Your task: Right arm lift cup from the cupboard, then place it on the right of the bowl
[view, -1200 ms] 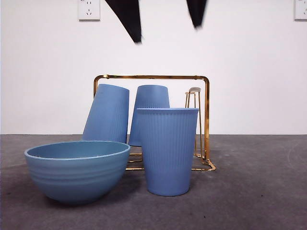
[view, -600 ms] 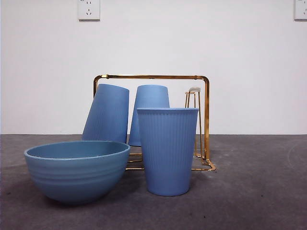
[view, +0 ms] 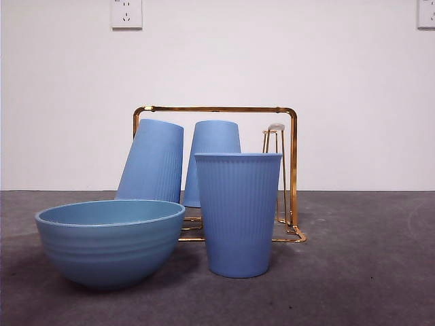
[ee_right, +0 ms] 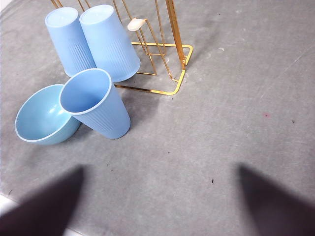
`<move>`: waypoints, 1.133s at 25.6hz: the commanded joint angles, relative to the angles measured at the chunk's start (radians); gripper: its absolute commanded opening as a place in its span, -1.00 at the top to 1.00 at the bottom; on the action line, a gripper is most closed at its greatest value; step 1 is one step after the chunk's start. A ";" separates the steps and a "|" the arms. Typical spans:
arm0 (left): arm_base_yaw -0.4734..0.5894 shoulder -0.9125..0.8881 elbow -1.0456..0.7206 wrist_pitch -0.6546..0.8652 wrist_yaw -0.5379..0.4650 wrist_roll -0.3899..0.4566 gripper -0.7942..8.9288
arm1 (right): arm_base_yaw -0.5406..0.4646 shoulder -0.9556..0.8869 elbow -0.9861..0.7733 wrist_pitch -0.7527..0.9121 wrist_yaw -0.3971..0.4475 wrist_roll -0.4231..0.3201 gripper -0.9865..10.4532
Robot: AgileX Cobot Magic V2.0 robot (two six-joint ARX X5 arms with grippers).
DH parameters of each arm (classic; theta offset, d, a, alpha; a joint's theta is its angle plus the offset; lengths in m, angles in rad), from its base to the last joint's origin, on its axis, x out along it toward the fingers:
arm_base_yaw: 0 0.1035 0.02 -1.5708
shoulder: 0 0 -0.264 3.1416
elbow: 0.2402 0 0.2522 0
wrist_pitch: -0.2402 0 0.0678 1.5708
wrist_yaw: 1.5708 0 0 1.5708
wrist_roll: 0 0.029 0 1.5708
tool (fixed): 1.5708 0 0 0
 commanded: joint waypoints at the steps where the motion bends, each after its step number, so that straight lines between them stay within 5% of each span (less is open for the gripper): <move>1: -0.008 0.006 0.006 0.028 -0.006 -0.036 0.82 | 0.004 0.001 0.010 0.008 0.011 -0.026 0.80; 16: 0.022 -0.018 -0.005 0.049 -0.005 -0.035 0.82 | 0.004 0.001 0.010 0.132 0.027 -0.026 0.80; 18: 0.121 -0.019 -0.024 0.060 -0.006 -0.006 0.82 | 0.004 0.001 0.010 0.132 0.027 -0.026 0.80; 19: 0.202 -0.021 -0.055 0.096 -0.009 0.083 0.82 | 0.004 0.001 0.010 0.132 0.027 -0.026 0.80; 22: 0.478 -0.074 -0.287 0.436 -0.006 0.179 0.82 | 0.004 0.001 0.010 0.133 0.027 -0.026 0.80; 26: 0.689 -0.167 -0.594 0.825 0.014 0.100 0.82 | 0.004 0.001 0.010 0.134 0.027 -0.026 0.80; 29: 0.764 -0.254 -0.720 0.886 0.039 0.089 0.82 | 0.004 0.001 0.010 0.134 0.027 -0.026 0.80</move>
